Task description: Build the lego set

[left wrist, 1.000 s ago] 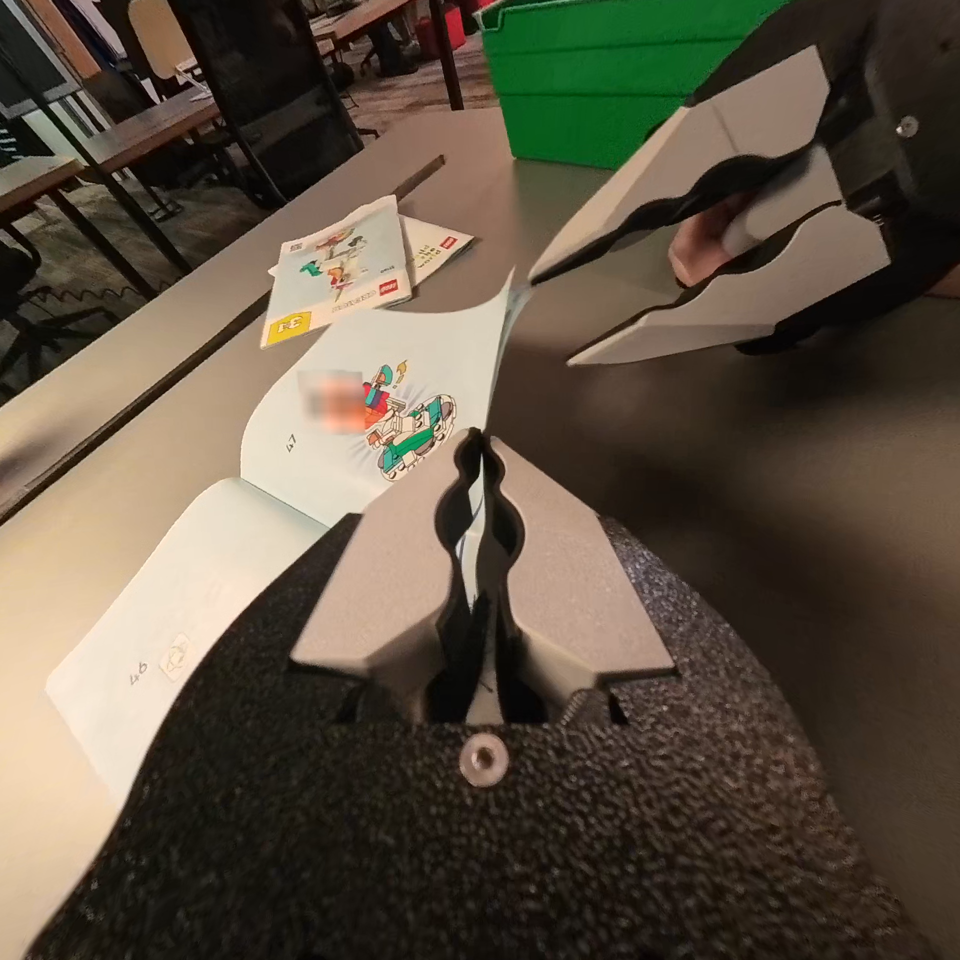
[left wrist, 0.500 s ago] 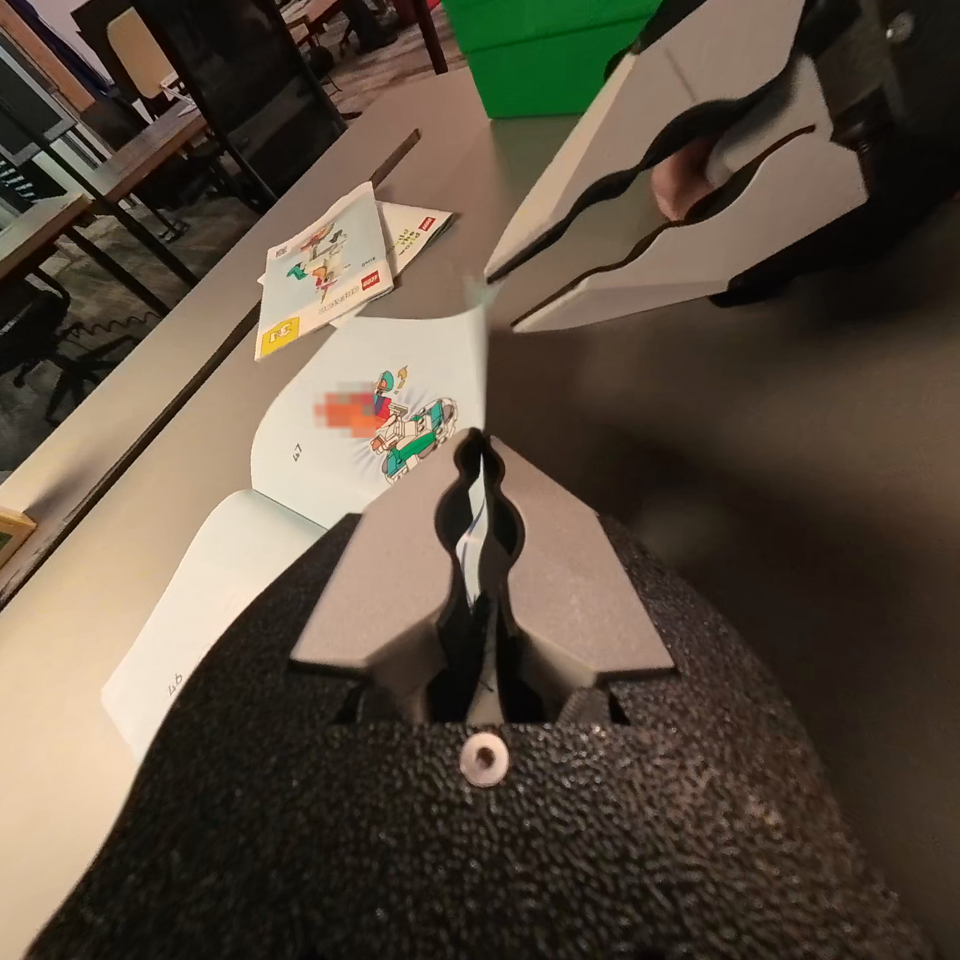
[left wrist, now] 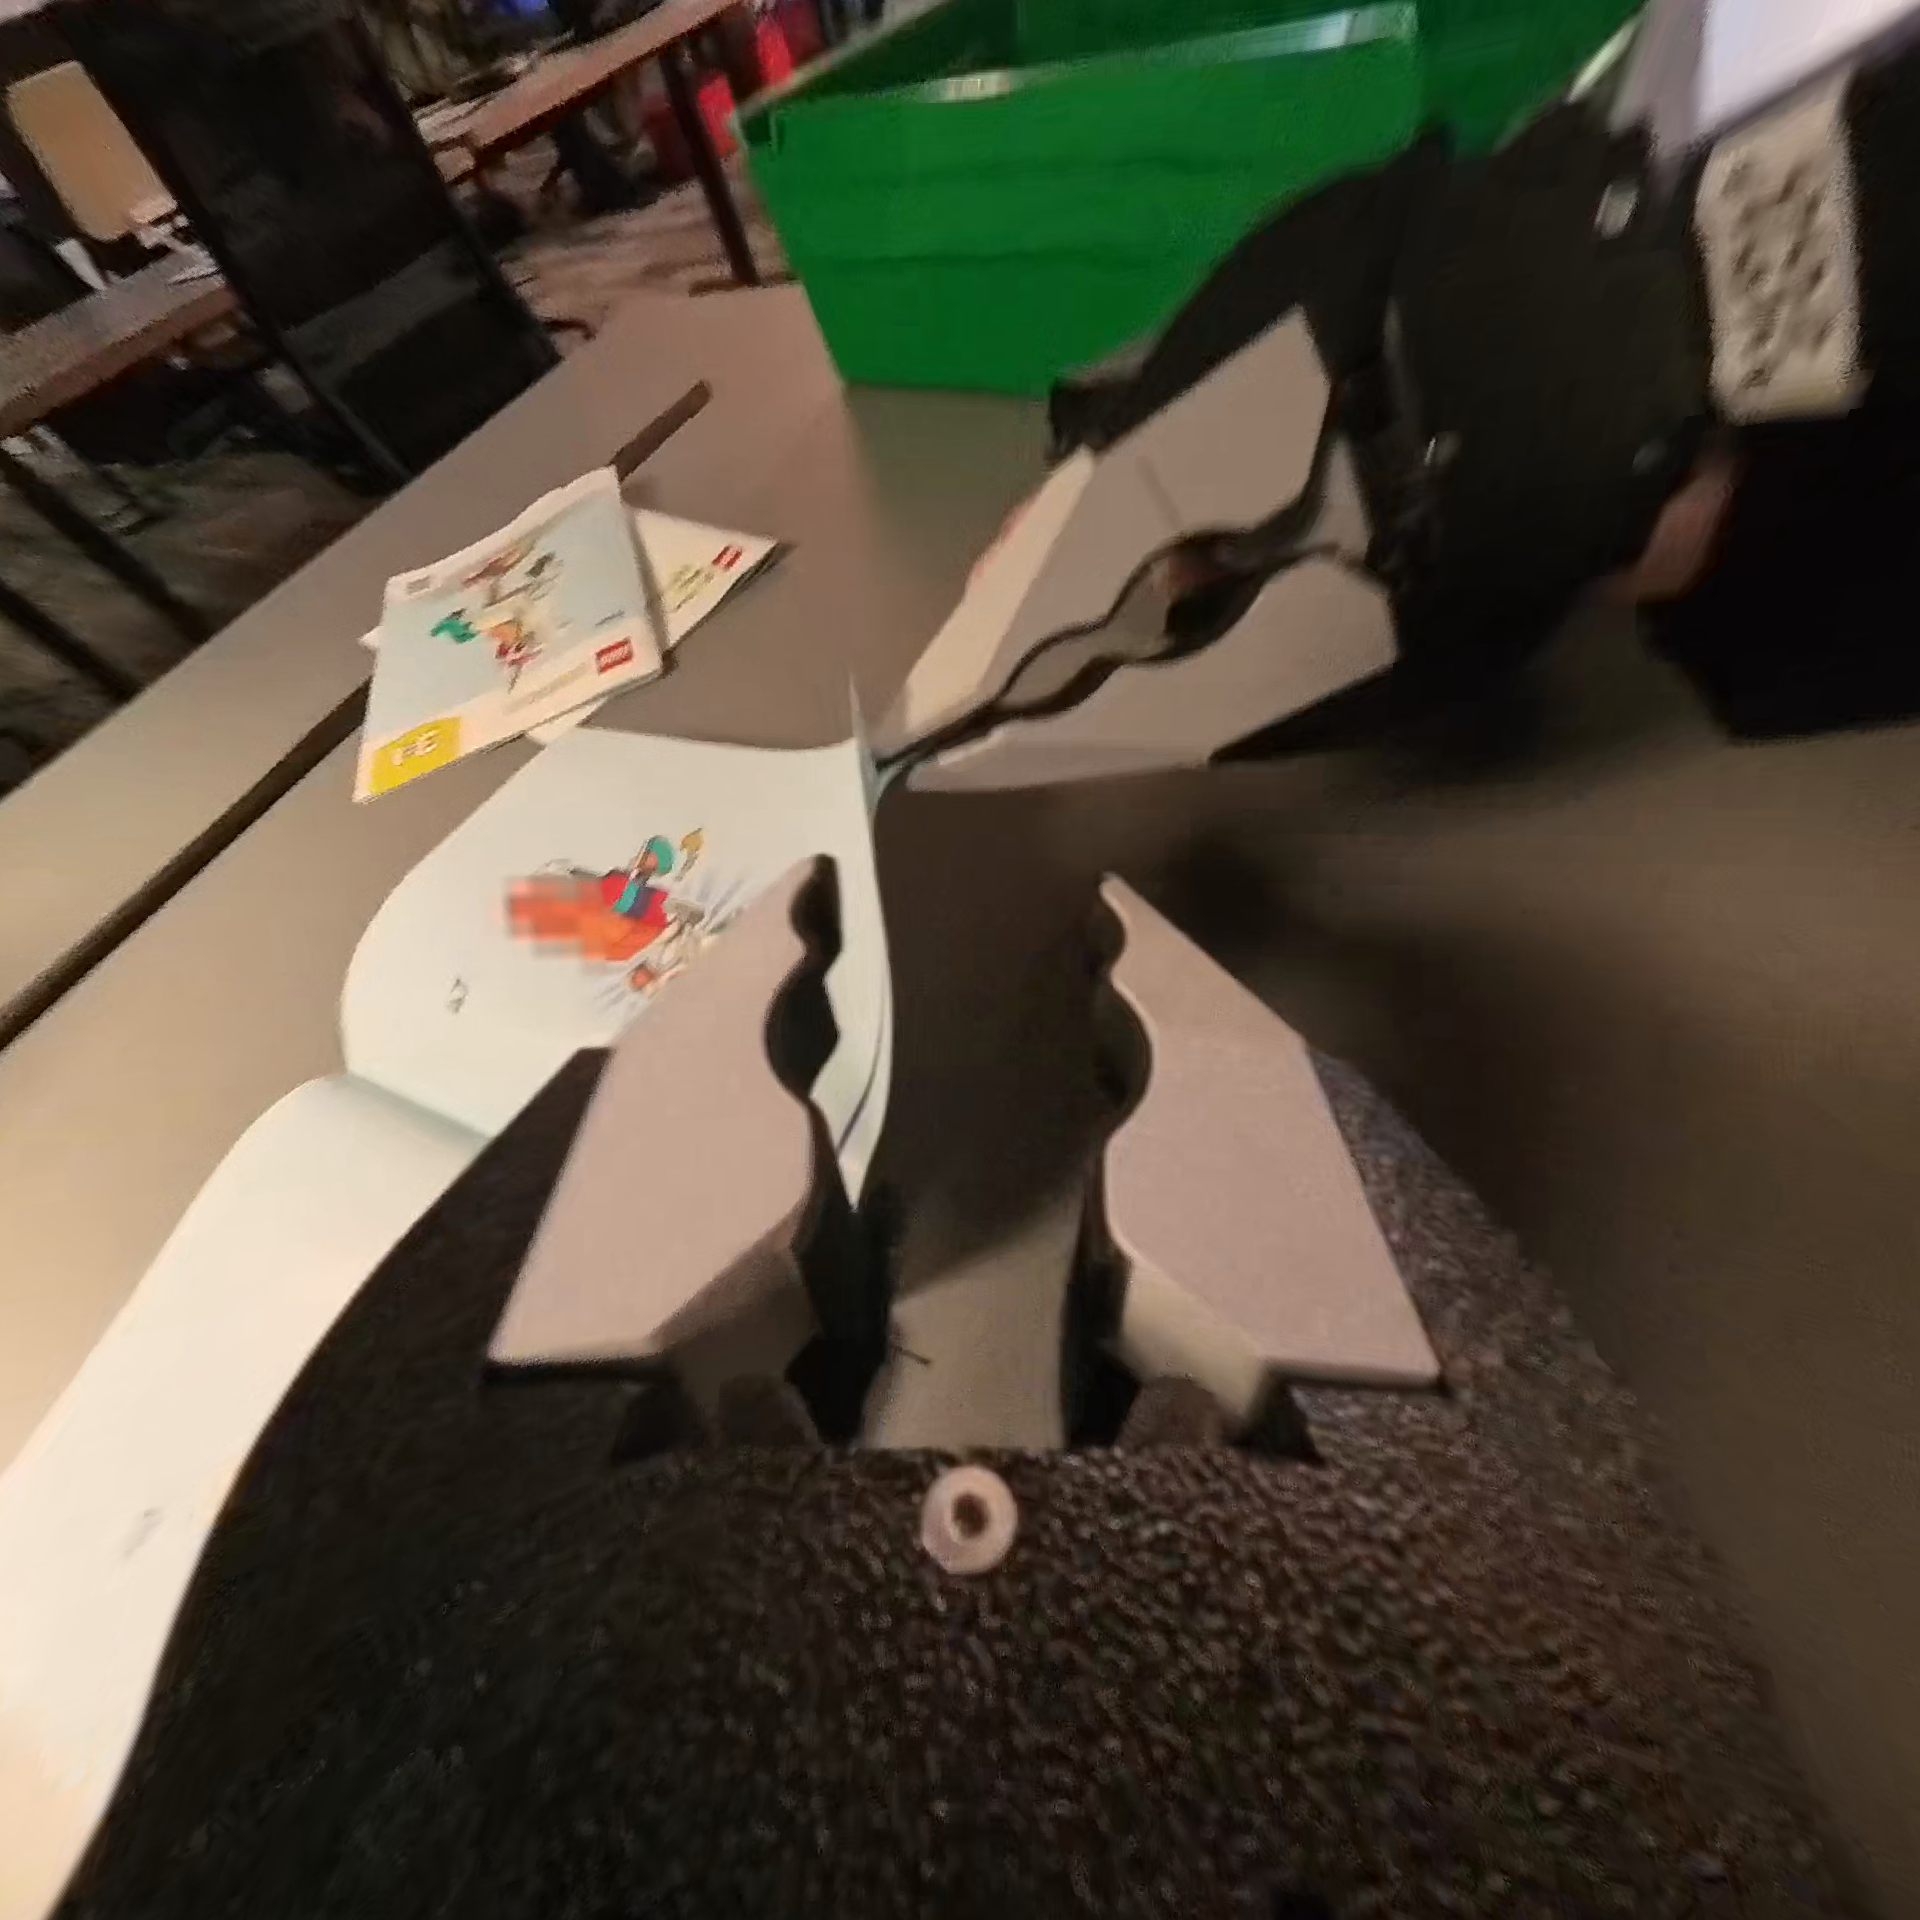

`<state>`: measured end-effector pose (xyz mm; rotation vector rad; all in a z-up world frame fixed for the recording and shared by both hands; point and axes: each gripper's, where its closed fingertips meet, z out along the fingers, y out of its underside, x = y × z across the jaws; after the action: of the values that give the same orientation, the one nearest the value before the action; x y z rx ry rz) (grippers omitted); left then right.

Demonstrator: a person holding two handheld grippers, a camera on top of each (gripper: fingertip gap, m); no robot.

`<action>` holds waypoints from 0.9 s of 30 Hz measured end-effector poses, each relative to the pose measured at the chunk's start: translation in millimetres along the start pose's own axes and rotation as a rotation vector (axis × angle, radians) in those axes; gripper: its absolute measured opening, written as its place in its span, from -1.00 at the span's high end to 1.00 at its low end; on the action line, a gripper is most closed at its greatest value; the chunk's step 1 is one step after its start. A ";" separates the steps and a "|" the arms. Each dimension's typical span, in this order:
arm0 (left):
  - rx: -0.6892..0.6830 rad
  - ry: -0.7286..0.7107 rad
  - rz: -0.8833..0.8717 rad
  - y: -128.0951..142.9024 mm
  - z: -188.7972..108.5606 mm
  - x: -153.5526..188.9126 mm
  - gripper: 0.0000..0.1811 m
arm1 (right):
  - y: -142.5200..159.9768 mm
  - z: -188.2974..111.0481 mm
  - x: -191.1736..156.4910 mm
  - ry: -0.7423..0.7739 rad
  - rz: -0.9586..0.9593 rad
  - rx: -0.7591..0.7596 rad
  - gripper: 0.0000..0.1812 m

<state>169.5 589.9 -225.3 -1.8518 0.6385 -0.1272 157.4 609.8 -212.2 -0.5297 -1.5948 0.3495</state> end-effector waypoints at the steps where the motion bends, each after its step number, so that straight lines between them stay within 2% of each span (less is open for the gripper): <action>1: 0.036 0.021 -0.038 -7.6 -1.4 1.0 0.45 | -1.7 -0.2 -0.3 0.007 -0.035 0.002 1.00; 5: 0.162 0.089 -0.205 -37.2 -3.6 -4.1 0.56 | -13.2 -1.4 -5.2 0.038 -0.216 0.030 1.00; 9: 0.137 0.142 -0.314 -37.2 -1.0 -8.4 0.67 | -21.2 -2.2 -10.5 0.048 -0.323 0.052 1.00; 15: 0.048 0.024 -0.161 -21.7 -2.8 -17.6 0.80 | -23.3 -2.9 -10.8 0.052 -0.325 0.061 1.00; 21: -0.099 -0.235 0.055 -2.5 -11.8 -45.4 0.85 | -23.5 -2.5 -9.2 0.068 -0.334 0.058 1.00; 24: 0.005 -0.144 0.006 -17.7 -14.4 -29.7 0.71 | -24.6 -1.2 -7.8 0.093 -0.374 0.051 1.00; 27: 0.105 0.029 -0.110 -36.1 -18.2 -11.1 0.40 | -29.0 -0.8 -6.8 0.118 -0.419 0.053 1.00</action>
<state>166.2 588.4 -183.5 -1.7863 0.5403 -0.2559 154.8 581.6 -202.7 -0.1629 -1.5326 0.0424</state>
